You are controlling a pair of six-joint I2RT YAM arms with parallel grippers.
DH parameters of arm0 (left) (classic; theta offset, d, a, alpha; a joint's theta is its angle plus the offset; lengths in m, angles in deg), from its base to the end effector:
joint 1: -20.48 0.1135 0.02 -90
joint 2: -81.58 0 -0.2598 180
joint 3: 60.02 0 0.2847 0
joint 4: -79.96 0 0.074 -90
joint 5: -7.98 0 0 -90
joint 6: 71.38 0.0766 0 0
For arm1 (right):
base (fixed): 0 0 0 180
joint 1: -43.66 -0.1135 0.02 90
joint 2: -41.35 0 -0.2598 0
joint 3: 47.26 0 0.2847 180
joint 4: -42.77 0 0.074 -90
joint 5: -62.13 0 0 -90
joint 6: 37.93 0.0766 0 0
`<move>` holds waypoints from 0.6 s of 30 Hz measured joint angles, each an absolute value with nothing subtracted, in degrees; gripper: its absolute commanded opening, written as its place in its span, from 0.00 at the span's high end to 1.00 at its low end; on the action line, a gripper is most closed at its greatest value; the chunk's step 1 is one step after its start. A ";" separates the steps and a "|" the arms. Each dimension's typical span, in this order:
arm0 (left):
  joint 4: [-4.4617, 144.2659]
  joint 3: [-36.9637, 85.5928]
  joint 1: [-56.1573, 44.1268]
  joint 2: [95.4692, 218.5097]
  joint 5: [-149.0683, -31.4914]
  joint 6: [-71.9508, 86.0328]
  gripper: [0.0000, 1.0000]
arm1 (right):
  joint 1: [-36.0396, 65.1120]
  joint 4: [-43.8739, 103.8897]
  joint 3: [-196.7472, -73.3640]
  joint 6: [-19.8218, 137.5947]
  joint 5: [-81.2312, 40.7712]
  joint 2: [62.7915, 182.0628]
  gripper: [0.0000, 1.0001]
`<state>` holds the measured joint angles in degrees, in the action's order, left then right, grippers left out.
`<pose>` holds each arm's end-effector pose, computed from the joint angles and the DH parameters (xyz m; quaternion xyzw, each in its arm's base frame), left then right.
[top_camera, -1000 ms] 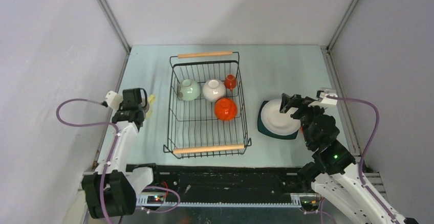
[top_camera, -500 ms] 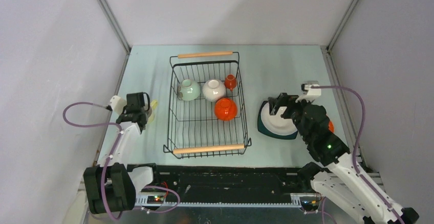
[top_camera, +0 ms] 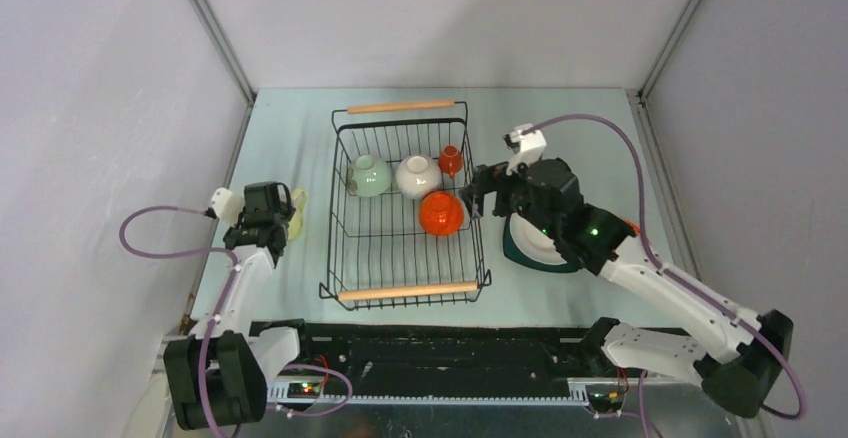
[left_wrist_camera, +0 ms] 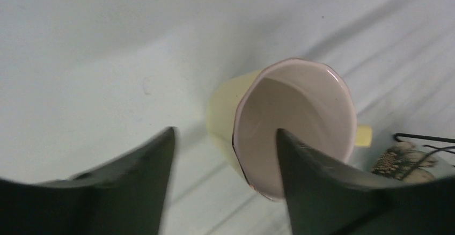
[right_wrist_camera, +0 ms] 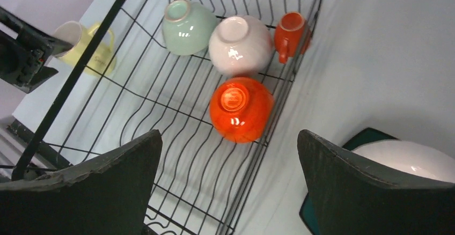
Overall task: Unload the mixed dishes from the dish rack
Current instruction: Place the cup at the center of the board, then pick up the bowl from the dish rack.
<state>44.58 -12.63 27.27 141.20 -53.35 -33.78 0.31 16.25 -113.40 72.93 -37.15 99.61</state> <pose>0.2559 0.0675 0.1730 -0.5240 0.7413 0.0770 0.4124 0.2318 0.2018 0.3257 -0.1116 0.8033 0.2533 0.5274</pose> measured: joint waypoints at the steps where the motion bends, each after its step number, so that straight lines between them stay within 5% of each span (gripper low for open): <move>1: 44.68 -13.03 27.27 140.30 -53.90 -33.85 0.04 | -0.72 15.71 -114.99 72.63 -37.35 101.25 0.01; 18: 36.20 -16.19 27.31 110.58 -61.86 -33.80 0.00 | -12.54 -4.51 -150.99 63.56 -47.71 143.58 0.02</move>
